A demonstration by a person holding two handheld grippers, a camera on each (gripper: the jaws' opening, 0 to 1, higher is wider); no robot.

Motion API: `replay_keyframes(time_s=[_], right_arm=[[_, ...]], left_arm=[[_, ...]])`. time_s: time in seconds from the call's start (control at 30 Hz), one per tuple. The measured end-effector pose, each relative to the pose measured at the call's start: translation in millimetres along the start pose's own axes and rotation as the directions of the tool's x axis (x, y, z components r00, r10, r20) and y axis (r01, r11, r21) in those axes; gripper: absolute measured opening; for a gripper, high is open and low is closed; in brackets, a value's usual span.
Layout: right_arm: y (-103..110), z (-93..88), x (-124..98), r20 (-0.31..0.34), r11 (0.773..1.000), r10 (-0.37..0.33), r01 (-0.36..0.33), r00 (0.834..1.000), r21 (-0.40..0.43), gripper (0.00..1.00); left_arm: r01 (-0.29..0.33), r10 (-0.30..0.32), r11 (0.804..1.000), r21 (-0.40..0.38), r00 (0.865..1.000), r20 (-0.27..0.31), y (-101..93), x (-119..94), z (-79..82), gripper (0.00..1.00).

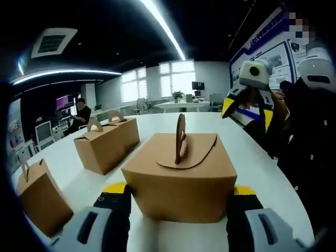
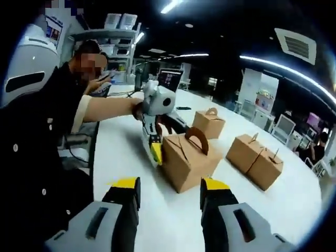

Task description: Pick up one paper box from the group, open the paper box, and remove the item inside

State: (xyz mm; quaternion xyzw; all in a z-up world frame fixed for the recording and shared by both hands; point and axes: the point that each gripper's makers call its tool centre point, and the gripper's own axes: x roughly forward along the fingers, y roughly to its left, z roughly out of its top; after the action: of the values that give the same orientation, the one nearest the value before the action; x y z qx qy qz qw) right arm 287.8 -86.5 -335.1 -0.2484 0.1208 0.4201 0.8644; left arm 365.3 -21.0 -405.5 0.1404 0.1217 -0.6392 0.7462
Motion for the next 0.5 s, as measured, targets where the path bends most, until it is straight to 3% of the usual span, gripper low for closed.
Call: replay_keyframes(time_s=[0.1, 0.17, 0.23, 0.37, 0.5], right_arm=[[-11.9, 16.8, 9.4, 0.001, 0.993, -0.068, 0.067, 0.998, -0.097, 0.33], [-12.1, 30.0, 17.1, 0.023, 0.983, -0.074, 0.077, 0.997, -0.165, 0.29], [-11.4, 35.9, 27.5, 0.004, 0.973, -0.087, 0.086, 0.996, -0.214, 0.27], [-10.0, 30.5, 47.6, -0.083, 0.950, -0.101, 0.071, 0.991, -0.303, 0.20], [-7.0, 23.2, 61.8, -0.148, 0.961, -0.082, 0.039, 0.986, -0.274, 0.18]], left_arm=[[-0.005, 0.005, 1.000, 0.000, 1.000, 0.004, -0.3, 0.2, 0.3, 0.74], [-0.010, 0.010, 1.000, -0.003, 1.000, 0.004, 0.5, -0.3, -0.1, 0.74], [-0.015, 0.015, 1.000, 0.000, 1.000, 0.002, 1.2, -0.7, -0.7, 0.74], [-0.025, 0.025, 1.000, 0.002, 1.000, -0.002, 1.9, -2.0, -1.7, 0.73], [-0.032, 0.032, 0.999, -0.005, 0.999, 0.004, 3.0, -2.5, -2.6, 0.73]])
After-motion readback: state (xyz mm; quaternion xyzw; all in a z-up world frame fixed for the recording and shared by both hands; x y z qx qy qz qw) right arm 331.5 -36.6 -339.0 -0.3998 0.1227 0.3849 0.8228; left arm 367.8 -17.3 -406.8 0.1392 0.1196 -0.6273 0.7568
